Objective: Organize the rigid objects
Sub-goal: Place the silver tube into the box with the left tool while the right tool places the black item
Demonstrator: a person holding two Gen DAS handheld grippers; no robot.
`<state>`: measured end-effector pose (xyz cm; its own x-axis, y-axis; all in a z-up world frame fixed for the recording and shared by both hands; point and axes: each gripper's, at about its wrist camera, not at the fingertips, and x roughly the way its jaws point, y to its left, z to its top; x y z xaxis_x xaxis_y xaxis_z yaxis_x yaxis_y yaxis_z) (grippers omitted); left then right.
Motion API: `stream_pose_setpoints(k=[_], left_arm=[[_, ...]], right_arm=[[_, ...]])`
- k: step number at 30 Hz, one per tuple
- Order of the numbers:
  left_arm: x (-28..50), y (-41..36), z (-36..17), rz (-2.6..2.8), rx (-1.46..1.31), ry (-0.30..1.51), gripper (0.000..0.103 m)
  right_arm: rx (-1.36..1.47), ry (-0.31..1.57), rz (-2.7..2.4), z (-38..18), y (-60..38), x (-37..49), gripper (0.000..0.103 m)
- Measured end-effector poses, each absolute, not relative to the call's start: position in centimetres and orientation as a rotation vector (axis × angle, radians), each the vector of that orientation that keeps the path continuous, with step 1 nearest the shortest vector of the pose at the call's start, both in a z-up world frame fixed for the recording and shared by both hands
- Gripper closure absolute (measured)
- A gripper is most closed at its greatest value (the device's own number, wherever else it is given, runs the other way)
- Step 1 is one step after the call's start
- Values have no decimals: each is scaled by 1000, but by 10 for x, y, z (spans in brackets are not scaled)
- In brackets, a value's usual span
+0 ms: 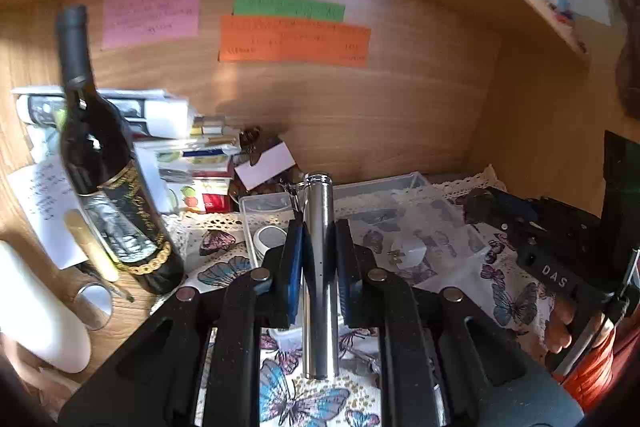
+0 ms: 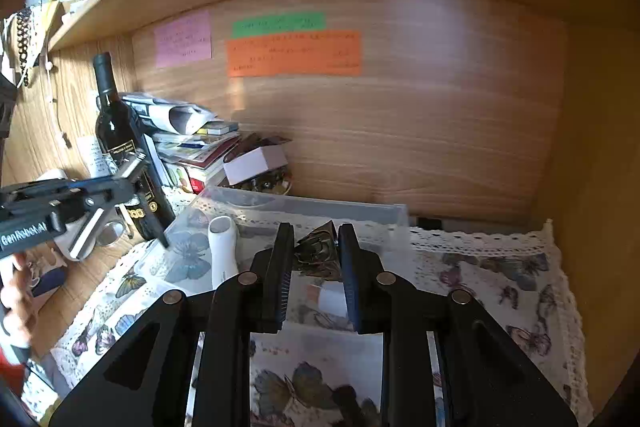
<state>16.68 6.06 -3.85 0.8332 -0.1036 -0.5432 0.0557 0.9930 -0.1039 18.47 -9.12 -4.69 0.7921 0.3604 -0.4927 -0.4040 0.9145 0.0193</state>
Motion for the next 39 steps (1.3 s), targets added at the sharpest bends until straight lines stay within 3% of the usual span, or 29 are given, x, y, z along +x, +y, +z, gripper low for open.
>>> stream_pose_setpoints(k=[15, 29, 35, 39], left_arm=[[229, 58, -99, -81, -74, 755, 88], [220, 62, -93, -102, -103, 764, 88], [197, 60, -73, -100, -93, 711, 72], [178, 56, -63, -97, -92, 678, 46]], right_arm=[[-141, 735, 477, -104, -59, 237, 82], [-155, 802, 492, -111, -54, 243, 81], [-154, 736, 475, -86, -63, 226, 70], [-171, 661, 446, -69, -73, 205, 57]])
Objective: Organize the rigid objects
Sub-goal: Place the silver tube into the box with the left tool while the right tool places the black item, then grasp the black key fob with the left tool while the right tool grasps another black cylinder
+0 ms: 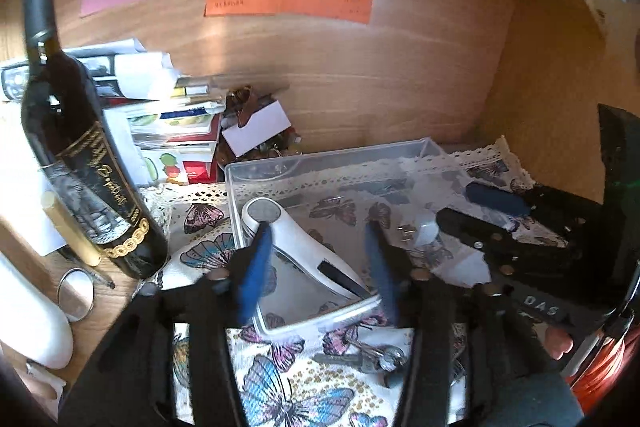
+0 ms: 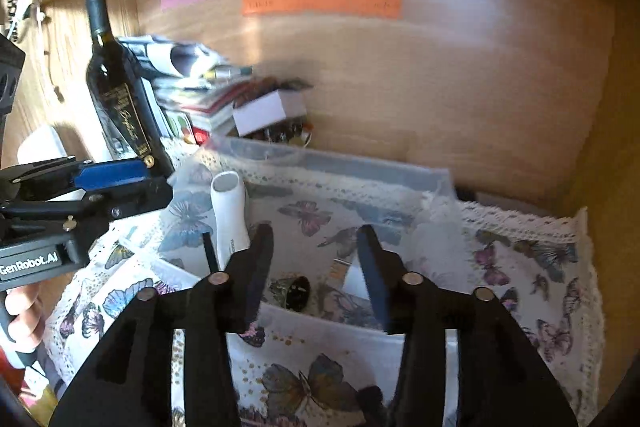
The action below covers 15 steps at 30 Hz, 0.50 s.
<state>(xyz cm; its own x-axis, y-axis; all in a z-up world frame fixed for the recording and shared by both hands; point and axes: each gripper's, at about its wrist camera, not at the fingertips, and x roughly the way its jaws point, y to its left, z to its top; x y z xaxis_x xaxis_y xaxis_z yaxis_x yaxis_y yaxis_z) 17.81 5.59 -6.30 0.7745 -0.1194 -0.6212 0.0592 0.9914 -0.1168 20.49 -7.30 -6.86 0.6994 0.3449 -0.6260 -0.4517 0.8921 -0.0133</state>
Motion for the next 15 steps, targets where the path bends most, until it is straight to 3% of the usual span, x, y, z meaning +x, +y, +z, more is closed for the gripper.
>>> stream_pose_setpoints(k=[3, 6, 15], left_arm=[[164, 53, -62, -83, -81, 667, 32], [154, 46, -67, -85, -69, 679, 22], [134, 21, -111, -121, -22, 798, 20]], right_arm=[[-182, 621, 431, -60, -80, 189, 48], [-193, 601, 413, -59, -88, 174, 45], [-208, 660, 354, -83, -115, 152, 42]])
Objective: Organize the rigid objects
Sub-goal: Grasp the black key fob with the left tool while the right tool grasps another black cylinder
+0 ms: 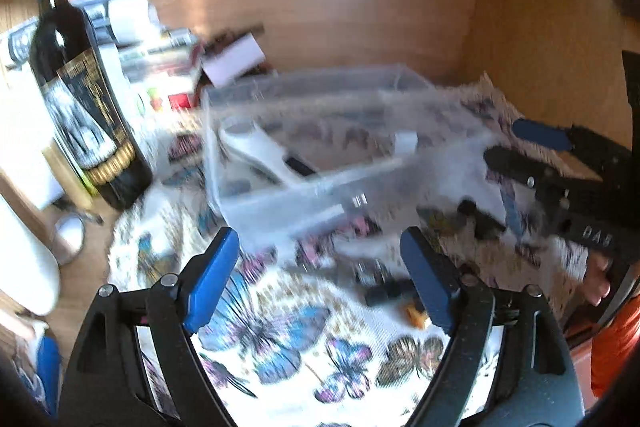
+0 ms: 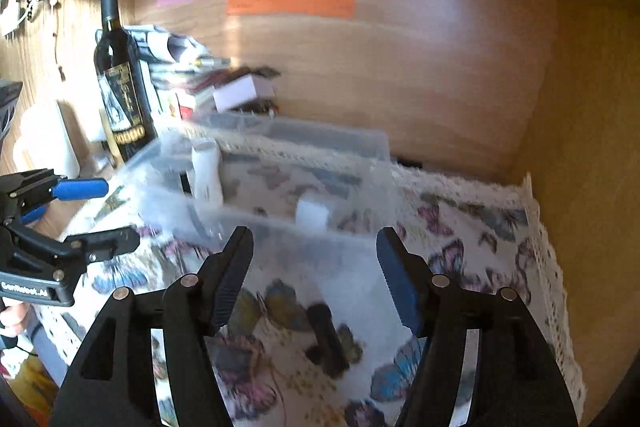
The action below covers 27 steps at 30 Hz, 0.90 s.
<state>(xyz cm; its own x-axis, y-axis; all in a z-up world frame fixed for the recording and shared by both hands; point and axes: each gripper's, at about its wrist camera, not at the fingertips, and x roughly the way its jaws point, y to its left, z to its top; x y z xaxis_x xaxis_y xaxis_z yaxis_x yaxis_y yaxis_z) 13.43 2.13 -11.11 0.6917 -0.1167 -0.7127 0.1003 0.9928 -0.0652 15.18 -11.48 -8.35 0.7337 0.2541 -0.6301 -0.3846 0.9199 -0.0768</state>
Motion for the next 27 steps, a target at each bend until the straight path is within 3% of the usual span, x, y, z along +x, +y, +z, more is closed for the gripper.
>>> stream_pose_setpoints(k=[11, 14, 19, 22, 27], left_arm=[[129, 4, -158, -133, -21, 932, 20], [131, 2, -165, -162, -48, 975, 33], [129, -11, -164, -180, -42, 982, 40], [131, -20, -164, -201, -41, 985, 40], [139, -30, -166, -185, -37, 985, 40]], right_arm=[[-193, 839, 340, -137, -138, 155, 42], [-200, 854, 358, -141, -137, 156, 43], [-196, 878, 404, -147, -133, 160, 69], [-202, 886, 419, -152, -131, 157, 78], [-186, 872, 417, -155, -136, 152, 82]])
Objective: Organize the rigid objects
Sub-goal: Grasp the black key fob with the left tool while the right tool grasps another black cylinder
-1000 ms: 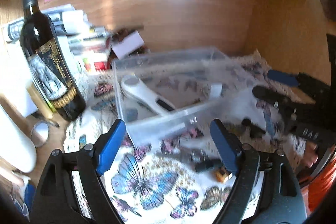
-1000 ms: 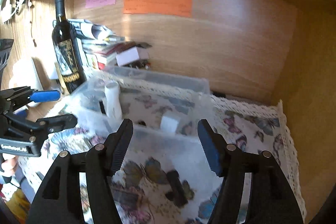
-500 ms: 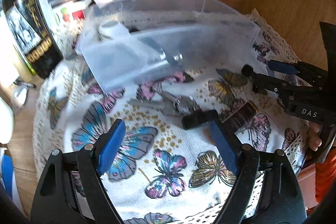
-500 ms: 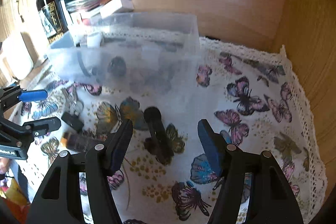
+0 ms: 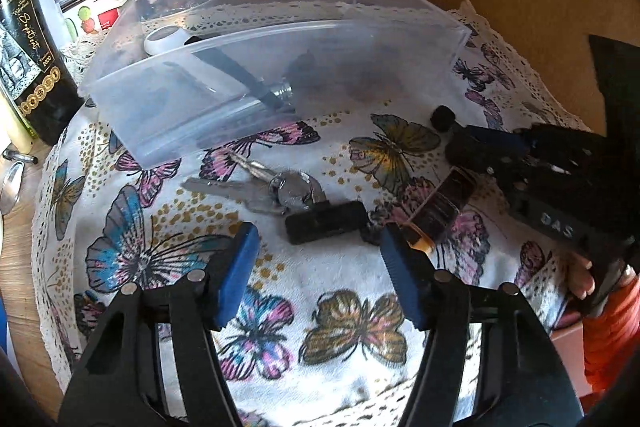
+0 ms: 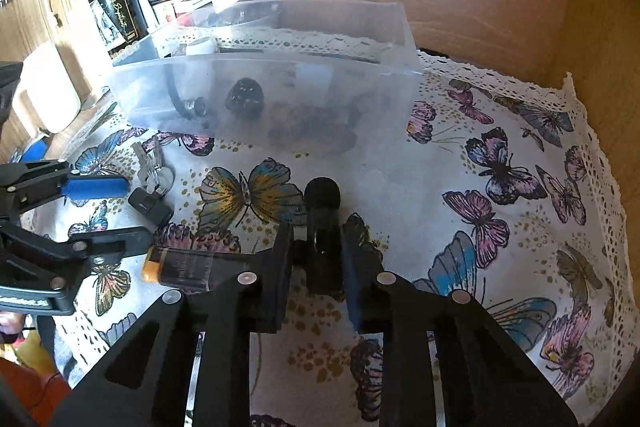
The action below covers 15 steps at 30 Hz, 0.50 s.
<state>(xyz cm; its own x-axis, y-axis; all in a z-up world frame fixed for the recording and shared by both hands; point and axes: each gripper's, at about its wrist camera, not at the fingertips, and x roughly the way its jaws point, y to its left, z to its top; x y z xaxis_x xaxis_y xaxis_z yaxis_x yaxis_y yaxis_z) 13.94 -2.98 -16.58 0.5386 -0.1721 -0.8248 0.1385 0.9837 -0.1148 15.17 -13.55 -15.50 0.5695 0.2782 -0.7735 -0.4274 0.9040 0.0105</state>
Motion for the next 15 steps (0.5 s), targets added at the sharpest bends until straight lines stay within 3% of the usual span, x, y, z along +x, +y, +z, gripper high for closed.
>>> stream_pose_setpoints(k=[2, 4, 5, 15], left_arm=[[144, -33, -167, -176, -43, 981, 44], [147, -38, -169, -172, -31, 970, 57], [147, -41, -170, -164, -11, 961, 59], [133, -26, -156, -178, -43, 917, 59]], right_arm=[[-182, 853, 411, -153, -138, 148, 82], [-174, 836, 411, -149, -141, 145, 82], [-168, 826, 412, -148, -143, 143, 82], [-135, 732, 412, -126, -146, 131, 82]])
